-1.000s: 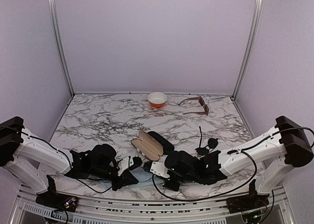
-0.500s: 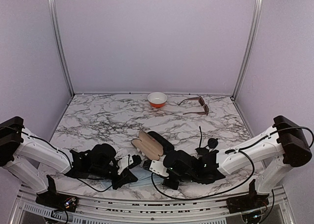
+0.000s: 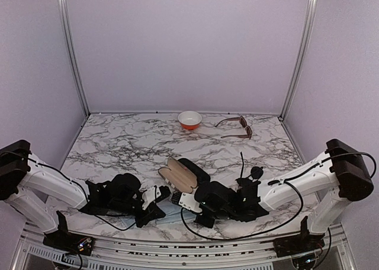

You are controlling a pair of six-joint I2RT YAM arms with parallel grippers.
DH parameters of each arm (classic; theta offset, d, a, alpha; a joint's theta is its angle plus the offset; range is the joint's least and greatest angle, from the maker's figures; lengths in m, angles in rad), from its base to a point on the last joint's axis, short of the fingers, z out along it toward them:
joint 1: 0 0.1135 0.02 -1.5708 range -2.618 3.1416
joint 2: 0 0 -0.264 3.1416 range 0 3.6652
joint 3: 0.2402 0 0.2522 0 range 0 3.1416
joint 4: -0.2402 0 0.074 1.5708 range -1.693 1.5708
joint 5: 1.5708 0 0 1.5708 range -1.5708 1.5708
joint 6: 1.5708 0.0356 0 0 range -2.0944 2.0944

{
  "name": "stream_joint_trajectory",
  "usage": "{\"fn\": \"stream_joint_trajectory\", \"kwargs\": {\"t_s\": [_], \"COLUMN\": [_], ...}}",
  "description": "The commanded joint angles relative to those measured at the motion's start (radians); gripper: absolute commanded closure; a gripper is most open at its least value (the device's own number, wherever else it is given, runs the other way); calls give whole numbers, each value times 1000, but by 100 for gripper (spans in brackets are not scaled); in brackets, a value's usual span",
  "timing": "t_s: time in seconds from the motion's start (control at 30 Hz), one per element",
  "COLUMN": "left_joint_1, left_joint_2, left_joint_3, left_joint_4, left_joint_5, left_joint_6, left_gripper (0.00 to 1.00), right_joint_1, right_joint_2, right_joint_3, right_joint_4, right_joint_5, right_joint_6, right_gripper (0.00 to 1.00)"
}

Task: Organize the sunglasses
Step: Fold the glasses cleaning cloth at the corner of the board.

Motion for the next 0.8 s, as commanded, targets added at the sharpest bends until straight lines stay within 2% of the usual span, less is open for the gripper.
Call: {"fn": "stream_joint_trajectory", "kwargs": {"t_s": [0.0, 0.53, 0.77], "left_joint_1": [7, 8, 8], "left_joint_2": [17, 51, 57], "left_joint_3": [21, 36, 40], "left_joint_4": [8, 8, 8], "left_joint_5": [-32, -75, -102], "left_joint_6": [-2, -21, -24], "left_gripper": [100, 97, 92], "right_joint_1": [-12, -20, -24], "right_joint_2": [13, 55, 73], "right_joint_3": [41, 52, 66], "right_joint_4": [-18, -23, -38], "right_joint_5": [28, 30, 38], "right_joint_6": [-6, 16, 25], "right_gripper": [100, 100, 100]}}
